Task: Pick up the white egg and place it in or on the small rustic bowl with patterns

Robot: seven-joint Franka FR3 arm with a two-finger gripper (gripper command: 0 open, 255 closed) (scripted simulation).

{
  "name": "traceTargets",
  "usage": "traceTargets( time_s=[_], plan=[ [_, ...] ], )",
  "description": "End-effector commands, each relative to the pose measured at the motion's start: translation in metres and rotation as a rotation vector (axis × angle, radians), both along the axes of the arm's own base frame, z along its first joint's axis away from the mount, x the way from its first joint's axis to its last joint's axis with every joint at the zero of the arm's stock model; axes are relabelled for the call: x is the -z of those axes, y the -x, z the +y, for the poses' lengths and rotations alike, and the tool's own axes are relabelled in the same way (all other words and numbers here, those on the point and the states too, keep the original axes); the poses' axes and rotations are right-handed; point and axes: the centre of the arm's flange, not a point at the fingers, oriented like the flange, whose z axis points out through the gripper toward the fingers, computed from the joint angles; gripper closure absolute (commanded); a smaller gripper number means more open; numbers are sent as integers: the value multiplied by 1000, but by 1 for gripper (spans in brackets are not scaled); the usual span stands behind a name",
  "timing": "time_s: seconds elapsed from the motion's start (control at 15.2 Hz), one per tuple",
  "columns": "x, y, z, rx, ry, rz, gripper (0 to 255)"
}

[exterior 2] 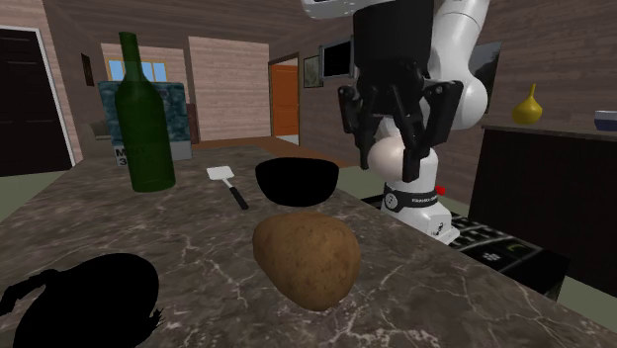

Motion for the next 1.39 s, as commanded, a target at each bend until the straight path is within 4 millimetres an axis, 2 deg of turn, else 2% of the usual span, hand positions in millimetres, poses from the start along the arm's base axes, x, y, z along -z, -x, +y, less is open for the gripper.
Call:
traceTargets(
  time_s=[0.0, 0.46, 1.32],
  plan=[
    [-11, 0, 0, 0, 0, 0, 255],
    [-46, 0, 0, 0, 0, 0, 255],
    [-44, -17, -171, 0, 0, 0, 255]
  ],
)
